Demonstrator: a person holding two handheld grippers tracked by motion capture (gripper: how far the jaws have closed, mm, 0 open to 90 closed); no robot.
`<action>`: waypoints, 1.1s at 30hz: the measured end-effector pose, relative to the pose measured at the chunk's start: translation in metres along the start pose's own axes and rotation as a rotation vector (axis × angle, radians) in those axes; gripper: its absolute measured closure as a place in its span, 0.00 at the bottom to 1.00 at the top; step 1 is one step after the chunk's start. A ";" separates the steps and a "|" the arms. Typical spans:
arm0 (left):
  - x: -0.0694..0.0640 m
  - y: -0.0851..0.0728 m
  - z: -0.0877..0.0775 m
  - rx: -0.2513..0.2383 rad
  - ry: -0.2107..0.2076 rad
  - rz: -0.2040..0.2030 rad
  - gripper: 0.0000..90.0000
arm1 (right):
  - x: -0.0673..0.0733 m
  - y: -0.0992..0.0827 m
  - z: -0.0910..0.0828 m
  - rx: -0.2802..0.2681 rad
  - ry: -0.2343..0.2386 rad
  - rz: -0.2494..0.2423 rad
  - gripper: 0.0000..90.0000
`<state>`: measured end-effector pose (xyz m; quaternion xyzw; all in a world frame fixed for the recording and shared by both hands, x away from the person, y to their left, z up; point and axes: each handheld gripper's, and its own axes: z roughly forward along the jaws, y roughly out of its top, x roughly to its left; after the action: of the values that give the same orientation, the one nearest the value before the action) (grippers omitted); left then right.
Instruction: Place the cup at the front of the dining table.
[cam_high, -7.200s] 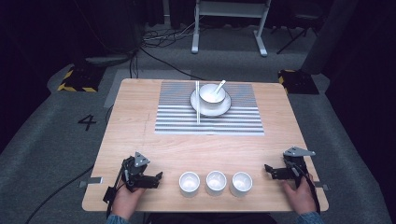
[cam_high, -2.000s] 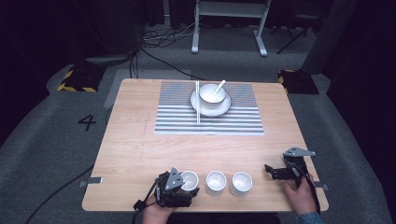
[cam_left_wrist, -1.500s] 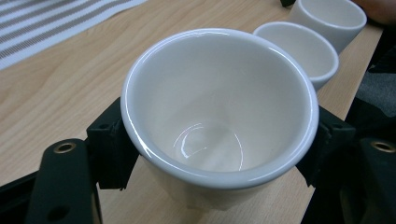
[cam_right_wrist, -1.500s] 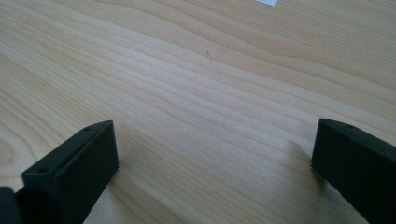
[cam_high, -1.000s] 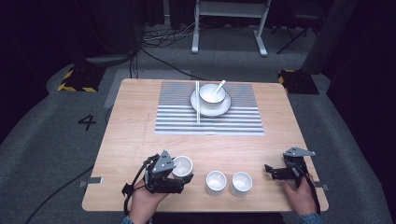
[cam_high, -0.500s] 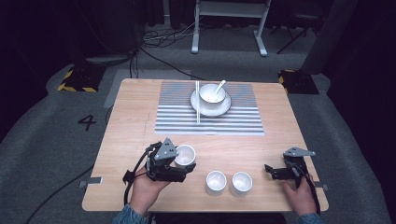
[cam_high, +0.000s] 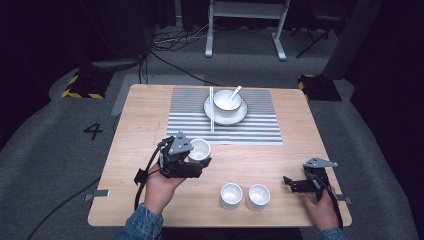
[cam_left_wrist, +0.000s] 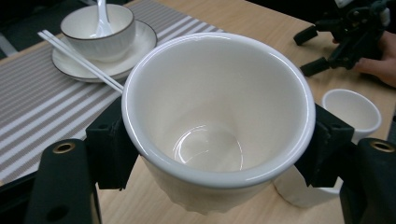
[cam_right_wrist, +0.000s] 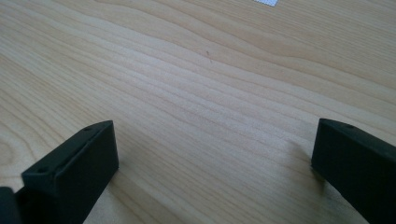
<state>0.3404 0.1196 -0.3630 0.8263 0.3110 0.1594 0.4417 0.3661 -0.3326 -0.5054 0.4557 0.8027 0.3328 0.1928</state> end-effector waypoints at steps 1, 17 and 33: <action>0.000 0.000 0.000 0.000 0.000 0.000 0.30 | 0.000 0.000 0.000 0.000 0.000 0.000 0.01; 0.038 0.019 0.019 -0.008 0.067 -0.054 0.30 | 0.000 0.000 0.000 0.000 0.000 0.000 0.01; 0.072 0.035 0.040 -0.014 0.090 -0.058 0.30 | 0.000 0.000 0.000 0.000 0.000 0.000 0.01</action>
<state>0.4296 0.1271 -0.3578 0.8059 0.3531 0.1856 0.4374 0.3662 -0.3326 -0.5054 0.4557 0.8027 0.3328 0.1930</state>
